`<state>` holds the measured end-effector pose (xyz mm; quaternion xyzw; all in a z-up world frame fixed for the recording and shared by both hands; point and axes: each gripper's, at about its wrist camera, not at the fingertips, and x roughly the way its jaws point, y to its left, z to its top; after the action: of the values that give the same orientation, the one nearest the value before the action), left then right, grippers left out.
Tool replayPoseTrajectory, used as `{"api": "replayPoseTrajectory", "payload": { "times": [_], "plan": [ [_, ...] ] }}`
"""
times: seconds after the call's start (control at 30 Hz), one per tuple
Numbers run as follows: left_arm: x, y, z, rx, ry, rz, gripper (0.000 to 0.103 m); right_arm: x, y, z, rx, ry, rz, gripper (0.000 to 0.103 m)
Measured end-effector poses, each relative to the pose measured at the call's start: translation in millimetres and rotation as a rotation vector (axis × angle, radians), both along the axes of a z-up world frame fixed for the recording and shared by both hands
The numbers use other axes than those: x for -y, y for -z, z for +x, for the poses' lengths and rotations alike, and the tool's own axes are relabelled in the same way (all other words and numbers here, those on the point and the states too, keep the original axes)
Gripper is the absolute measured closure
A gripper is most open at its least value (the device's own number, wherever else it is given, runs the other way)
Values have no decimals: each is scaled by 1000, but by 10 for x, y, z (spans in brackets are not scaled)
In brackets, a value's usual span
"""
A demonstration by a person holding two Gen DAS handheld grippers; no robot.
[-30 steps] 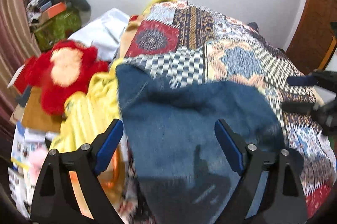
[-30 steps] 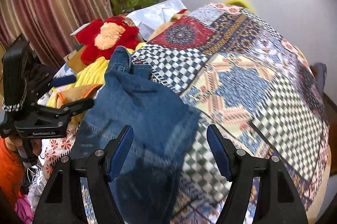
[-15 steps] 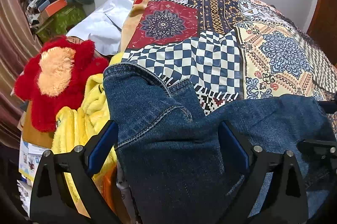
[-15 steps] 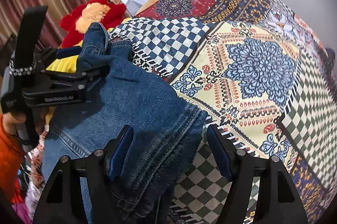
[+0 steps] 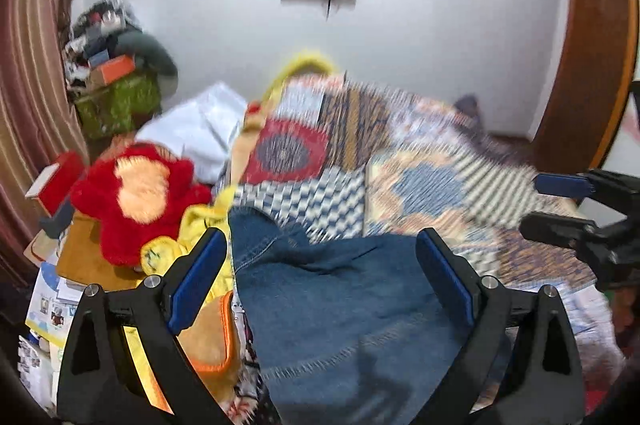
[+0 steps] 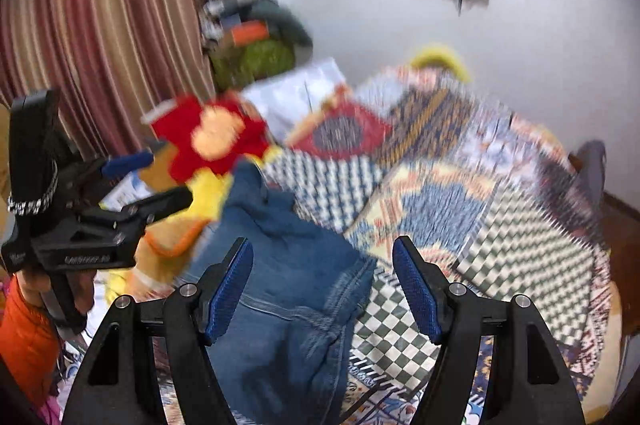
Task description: Fold large clothes
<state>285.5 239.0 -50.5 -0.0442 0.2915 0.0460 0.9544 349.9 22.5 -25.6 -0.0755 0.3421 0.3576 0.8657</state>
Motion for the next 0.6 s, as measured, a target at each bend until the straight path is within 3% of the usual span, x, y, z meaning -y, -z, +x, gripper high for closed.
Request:
{"api": "replayPoseTrajectory", "payload": {
  "times": [0.17, 0.3, 0.47, 0.6],
  "plan": [
    [243, -578, -712, 169, 17, 0, 7, 344, -631, -635, 125, 19, 135, 33],
    [442, -906, -1267, 302, 4, -17, 7, 601, -965, -1100, 184, 27, 245, 33],
    [654, -1080, -1826, 411, -26, -21, 7, 864, -1189, -1693, 270, 49, 301, 33],
    [813, -1076, -2153, 451, -95, 7, 7, 972, -1185, -2012, 299, 72, 299, 33]
  ]
}}
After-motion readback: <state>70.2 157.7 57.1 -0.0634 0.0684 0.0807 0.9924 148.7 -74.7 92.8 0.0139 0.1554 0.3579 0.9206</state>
